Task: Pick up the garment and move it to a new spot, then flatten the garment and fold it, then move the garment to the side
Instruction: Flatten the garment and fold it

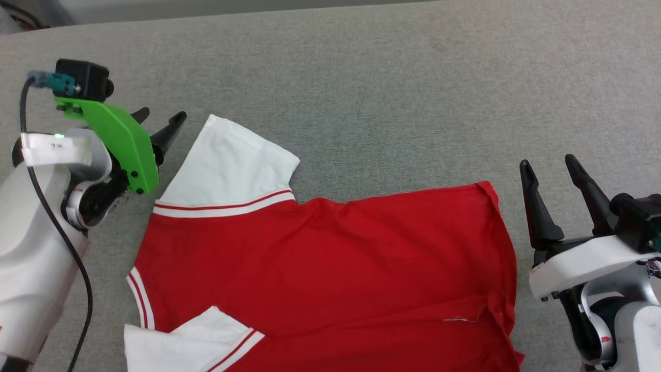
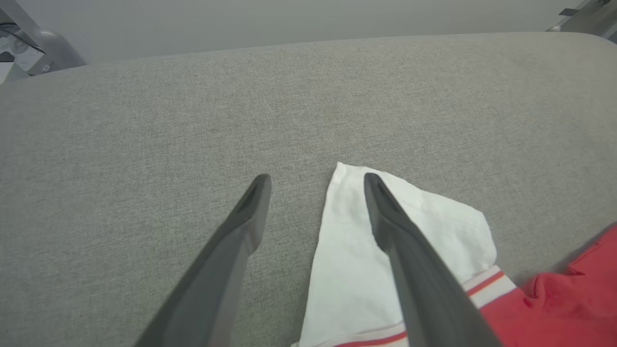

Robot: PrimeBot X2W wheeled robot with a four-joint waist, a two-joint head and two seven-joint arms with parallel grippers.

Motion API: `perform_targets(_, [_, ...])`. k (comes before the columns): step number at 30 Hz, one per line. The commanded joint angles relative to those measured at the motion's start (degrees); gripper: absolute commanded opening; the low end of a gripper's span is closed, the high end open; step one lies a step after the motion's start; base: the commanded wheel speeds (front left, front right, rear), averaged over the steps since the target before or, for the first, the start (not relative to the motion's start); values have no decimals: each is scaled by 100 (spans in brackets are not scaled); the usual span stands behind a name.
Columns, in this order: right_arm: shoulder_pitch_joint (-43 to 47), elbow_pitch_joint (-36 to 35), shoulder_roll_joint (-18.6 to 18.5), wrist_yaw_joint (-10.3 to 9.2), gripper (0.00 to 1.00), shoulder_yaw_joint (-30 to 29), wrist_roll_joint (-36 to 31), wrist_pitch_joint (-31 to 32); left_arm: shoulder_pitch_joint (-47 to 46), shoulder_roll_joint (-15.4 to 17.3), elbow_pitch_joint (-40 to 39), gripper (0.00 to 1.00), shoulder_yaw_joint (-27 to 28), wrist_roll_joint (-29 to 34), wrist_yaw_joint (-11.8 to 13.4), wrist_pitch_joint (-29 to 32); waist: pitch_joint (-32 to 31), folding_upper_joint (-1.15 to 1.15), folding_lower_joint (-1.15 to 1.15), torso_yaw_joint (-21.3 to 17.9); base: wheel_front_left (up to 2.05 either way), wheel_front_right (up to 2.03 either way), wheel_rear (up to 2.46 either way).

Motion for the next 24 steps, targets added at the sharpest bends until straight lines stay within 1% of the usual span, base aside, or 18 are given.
perform_targets(1, [-101,30,22,-2,100,-8,27,-57,-231,75,96,100,-68,-172,-48,255,378,0,-1,-375,0,0,0])
perform_targets(7, [-154,194,50,-2,100,-2,159,-148,-704,273,328,100,-383,-734,-83,1331,612,0,-1,-585,0,0,0])
perform_targets(13, [-216,343,63,-2,100,18,274,-246,-872,419,394,100,-697,-1102,-85,1804,809,0,-1,-733,0,0,0])
perform_targets(17, [-233,444,66,-2,100,24,366,-264,-841,443,539,100,-1015,-1257,-86,2195,884,0,-1,-774,0,0,0])
perform_targets(19, [-252,481,67,-2,100,29,414,-281,-791,393,715,100,-1137,-1373,-86,2465,911,0,-1,-788,0,0,0])
perform_targets(20, [-265,503,67,-2,100,28,438,-283,-764,350,802,68,-1188,-1433,-86,2591,919,0,-1,-791,0,0,0])
perform_targets(21, [-278,518,67,-2,100,25,451,-281,-739,303,842,27,-1217,-1493,-86,2662,925,0,-1,-792,0,0,0])
perform_targets(22, [-298,530,67,-2,100,20,468,-273,-714,246,874,0,-1232,-1567,-86,2695,936,0,-1,-791,0,0,0])
perform_targets(24, [-334,550,68,-2,100,9,503,-239,-672,166,927,0,-1256,-1670,-86,2710,938,0,-1,-787,0,0,0])
